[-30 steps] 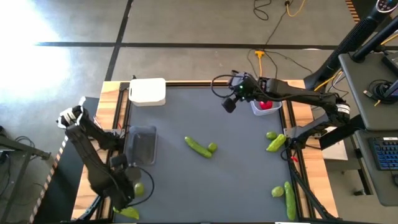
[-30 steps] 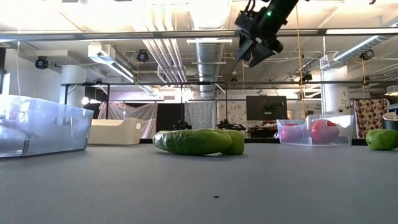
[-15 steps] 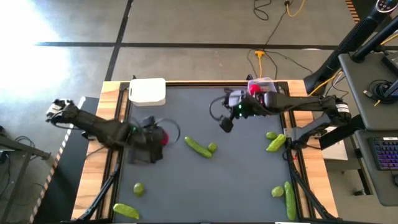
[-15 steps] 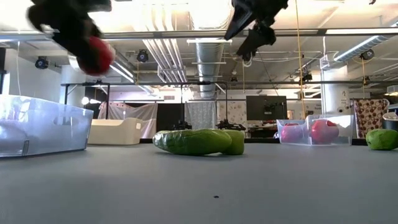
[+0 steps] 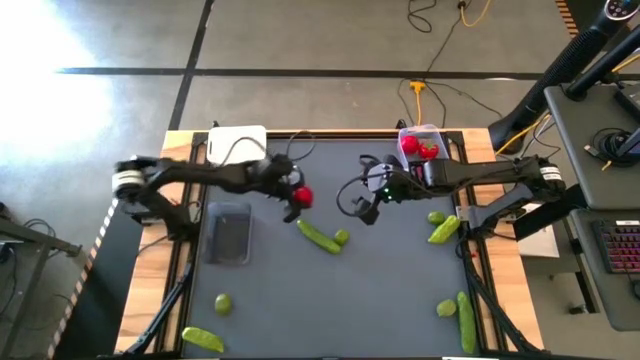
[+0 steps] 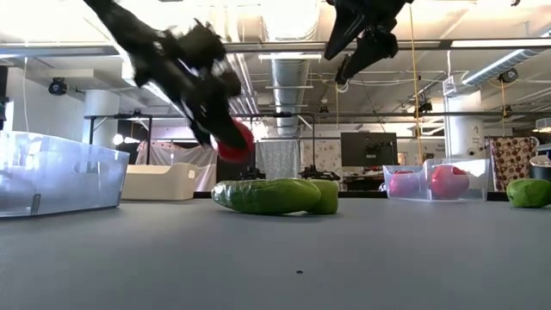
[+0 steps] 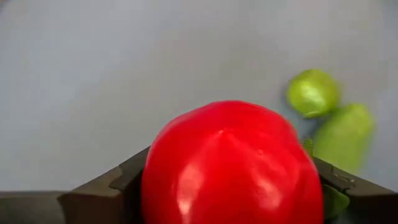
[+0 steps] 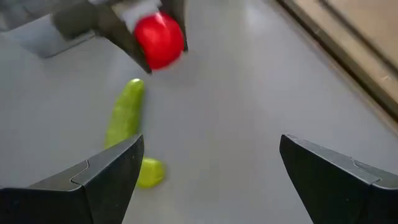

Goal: Sort produce into baskets
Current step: Put the red tomato into the transparent bin

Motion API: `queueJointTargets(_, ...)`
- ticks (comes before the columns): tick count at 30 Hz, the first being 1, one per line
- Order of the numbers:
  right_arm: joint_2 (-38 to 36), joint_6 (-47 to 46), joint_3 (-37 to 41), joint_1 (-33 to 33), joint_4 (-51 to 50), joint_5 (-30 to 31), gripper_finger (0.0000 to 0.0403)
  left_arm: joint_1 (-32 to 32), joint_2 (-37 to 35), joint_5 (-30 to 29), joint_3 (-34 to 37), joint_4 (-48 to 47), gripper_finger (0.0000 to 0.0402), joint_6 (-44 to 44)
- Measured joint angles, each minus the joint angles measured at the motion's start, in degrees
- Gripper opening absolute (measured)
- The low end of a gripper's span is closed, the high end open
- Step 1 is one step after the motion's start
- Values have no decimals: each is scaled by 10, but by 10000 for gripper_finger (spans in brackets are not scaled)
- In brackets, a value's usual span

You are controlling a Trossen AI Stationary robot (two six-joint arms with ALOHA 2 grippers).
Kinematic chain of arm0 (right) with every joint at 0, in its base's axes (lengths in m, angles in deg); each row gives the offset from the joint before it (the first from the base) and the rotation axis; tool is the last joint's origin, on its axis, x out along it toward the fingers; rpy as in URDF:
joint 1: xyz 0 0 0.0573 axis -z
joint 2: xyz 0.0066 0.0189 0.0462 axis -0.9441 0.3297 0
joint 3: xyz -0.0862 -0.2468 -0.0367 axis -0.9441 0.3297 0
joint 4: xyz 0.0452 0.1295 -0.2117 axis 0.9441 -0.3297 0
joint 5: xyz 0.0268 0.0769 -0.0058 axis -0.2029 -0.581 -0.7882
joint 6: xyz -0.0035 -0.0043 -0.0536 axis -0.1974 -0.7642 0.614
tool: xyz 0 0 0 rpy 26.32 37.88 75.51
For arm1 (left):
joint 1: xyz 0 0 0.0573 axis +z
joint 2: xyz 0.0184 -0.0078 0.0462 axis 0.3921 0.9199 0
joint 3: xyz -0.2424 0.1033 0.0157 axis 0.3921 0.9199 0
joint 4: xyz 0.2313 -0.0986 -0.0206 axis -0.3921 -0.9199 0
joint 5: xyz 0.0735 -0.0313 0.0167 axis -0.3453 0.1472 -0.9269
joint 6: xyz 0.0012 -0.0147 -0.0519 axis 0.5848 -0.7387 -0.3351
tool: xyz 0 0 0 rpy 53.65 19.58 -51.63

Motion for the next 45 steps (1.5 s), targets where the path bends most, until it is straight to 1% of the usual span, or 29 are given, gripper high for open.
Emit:
queueJointTargets(3,0,12,1,4,0,0,368,25,70,61,-40,-1,257,-9)
queueJointTargets(5,0,11,3,6,0,0,368,31,108,83,-60,-1,262,-17)
queueJointTargets(10,0,26,7,8,3,0,368,34,172,78,-92,-5,276,-28)
queueJointTargets(13,0,50,13,9,30,1,368,34,189,80,-105,-12,279,-40)
queueJointTargets(16,0,65,20,9,66,1,368,35,195,92,-121,-43,283,-39)
queueJointTargets(20,0,86,38,9,109,1,368,34,191,102,-129,-70,302,-33)
queueJointTargets(24,0,114,67,9,152,-2,368,38,183,124,-157,-114,324,-30)
queueJointTargets(28,0,121,112,9,230,-17,368,39,164,129,-189,-197,334,-17)
queueJointTargets(30,0,121,137,9,278,-25,368,38,142,128,-198,-236,334,-10)
queueJointTargets(32,8,128,155,9,318,-32,368,38,110,127,-200,-274,330,-9)
queueJointTargets(35,35,128,158,9,341,-53,368,34,52,93,-183,-307,324,-6)
queueJointTargets(37,66,131,140,9,340,-70,368,30,5,60,-162,-312,321,-11)
queueJointTargets(39,103,149,116,9,337,-72,368,27,-40,36,-141,-309,320,-27)
queueJointTargets(42,158,181,69,15,337,-70,368,22,-98,28,-106,-301,320,-62)
queueJointTargets(45,207,170,19,35,325,-78,368,15,-155,14,-71,-292,320,-104)
